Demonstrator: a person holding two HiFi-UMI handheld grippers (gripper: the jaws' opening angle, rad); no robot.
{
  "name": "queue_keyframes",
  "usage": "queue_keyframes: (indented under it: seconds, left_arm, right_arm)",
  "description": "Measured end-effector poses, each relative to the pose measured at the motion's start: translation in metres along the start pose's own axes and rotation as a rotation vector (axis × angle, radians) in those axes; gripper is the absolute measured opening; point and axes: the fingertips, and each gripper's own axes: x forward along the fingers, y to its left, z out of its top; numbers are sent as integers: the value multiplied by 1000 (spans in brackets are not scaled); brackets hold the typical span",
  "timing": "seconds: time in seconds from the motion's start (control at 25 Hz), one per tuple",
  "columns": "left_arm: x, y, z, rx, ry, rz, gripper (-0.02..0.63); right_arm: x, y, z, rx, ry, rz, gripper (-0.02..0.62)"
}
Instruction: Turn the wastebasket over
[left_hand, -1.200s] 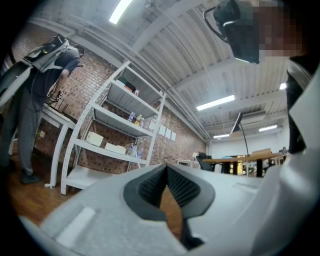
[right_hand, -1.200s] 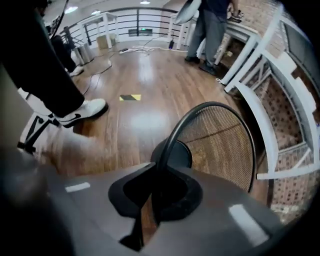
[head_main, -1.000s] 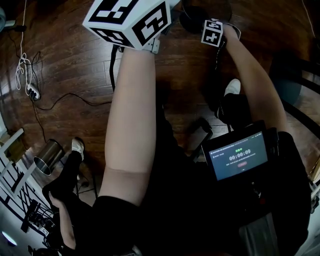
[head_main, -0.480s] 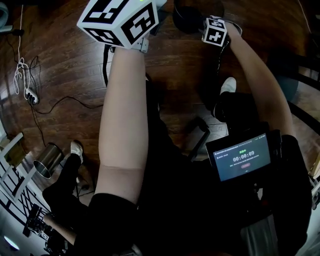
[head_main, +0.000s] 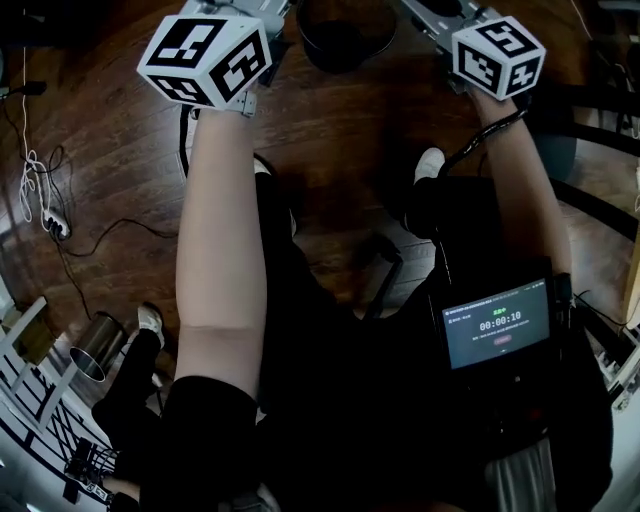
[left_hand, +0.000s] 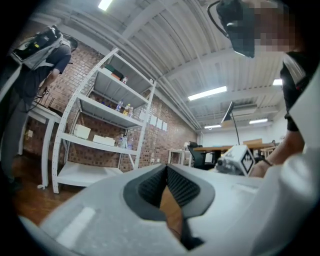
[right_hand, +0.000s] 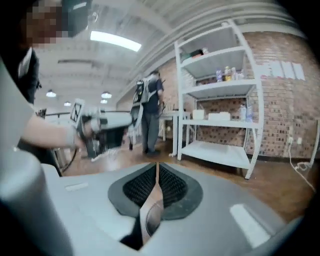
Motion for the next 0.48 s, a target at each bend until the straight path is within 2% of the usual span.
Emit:
queue_keyframes:
  seconds: [0.12,0.24,0.36,0.48]
  left_arm:
    - [4,1,-26,13,27,-2,2]
    - [20,0,-41,14,49,-7,2]
    - [32,-19,-51,44,86,-38,2]
    - [48,-38,-65,75,128,-65,2]
  right_arm:
    - [-36,1,32,99,-157,-55,25]
    - [-59,-10,23,134,-251,-93,23]
    - [-62,-16,4,158,-321,-53,23]
    - [-60,-29,2,128,-365,-3,15]
